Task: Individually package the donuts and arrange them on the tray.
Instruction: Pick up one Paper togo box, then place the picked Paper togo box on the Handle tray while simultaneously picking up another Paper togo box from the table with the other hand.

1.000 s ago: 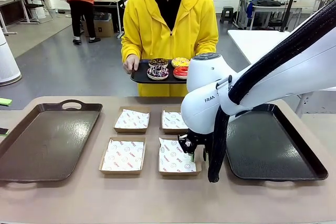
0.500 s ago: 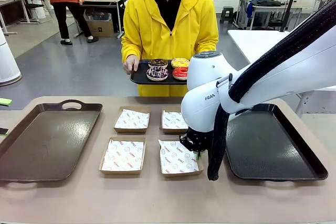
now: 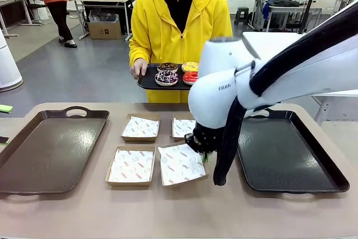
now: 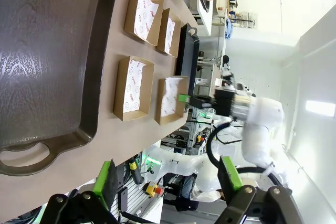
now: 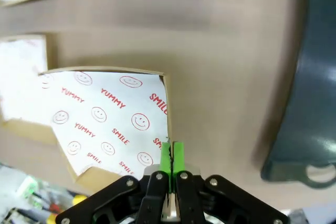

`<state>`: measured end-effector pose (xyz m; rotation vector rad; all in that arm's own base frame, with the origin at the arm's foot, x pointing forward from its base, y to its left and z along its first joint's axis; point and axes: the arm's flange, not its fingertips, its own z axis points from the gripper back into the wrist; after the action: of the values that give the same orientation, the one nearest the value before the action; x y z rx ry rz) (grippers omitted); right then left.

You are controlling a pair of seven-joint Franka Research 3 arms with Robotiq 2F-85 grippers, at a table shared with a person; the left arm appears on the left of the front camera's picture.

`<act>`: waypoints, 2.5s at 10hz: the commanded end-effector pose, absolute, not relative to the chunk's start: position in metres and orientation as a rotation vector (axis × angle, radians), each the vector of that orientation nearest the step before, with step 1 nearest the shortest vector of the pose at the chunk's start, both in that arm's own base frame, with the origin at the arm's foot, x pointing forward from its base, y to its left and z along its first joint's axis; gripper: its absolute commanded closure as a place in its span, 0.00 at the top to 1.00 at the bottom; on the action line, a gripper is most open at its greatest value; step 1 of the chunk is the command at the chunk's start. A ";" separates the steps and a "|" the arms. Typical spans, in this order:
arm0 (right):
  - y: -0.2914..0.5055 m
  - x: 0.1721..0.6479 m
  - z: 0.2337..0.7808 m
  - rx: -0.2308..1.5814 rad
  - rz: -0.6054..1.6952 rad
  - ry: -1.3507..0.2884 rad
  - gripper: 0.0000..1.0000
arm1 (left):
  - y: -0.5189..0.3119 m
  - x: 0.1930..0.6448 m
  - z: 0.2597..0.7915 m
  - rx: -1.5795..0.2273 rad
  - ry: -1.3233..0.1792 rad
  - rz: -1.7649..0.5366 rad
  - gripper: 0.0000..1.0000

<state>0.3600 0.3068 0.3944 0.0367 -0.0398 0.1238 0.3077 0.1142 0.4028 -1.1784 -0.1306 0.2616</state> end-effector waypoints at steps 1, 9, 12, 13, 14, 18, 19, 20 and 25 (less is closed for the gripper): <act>0.299 0.345 0.459 -0.001 0.138 -0.075 0.00 | 0.115 0.308 0.405 -1.196 -0.138 0.267 1.00; 0.306 0.499 0.542 -0.053 0.017 0.052 0.00 | 0.115 0.308 0.405 -1.196 -0.138 0.267 1.00; 0.295 0.505 0.527 -0.024 0.032 0.051 0.00 | 0.115 0.308 0.405 -1.196 -0.138 0.267 1.00; 0.295 0.505 0.527 -0.024 0.032 0.051 0.00 | 0.115 0.308 0.405 -1.196 -0.138 0.267 1.00; 0.295 0.505 0.527 -0.024 0.032 0.051 0.00 | 0.115 0.308 0.405 -1.196 -0.138 0.267 1.00; 0.295 0.505 0.527 -0.024 0.032 0.051 0.00 | 0.115 0.308 0.405 -1.196 -0.138 0.267 1.00; 0.295 0.505 0.527 -0.024 0.032 0.051 0.00 | 0.115 0.308 0.405 -1.196 -0.138 0.267 1.00; 0.295 0.505 0.527 -0.024 0.032 0.051 0.00 | 0.115 0.308 0.405 -1.196 -0.138 0.267 1.00; 0.295 0.505 0.527 -0.024 0.032 0.051 0.00 | 0.115 0.308 0.405 -1.196 -0.138 0.267 1.00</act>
<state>0.5122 0.3003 0.5302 -0.0272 0.0453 0.0363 0.3078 0.1144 0.4030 -1.1782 -0.1311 0.2617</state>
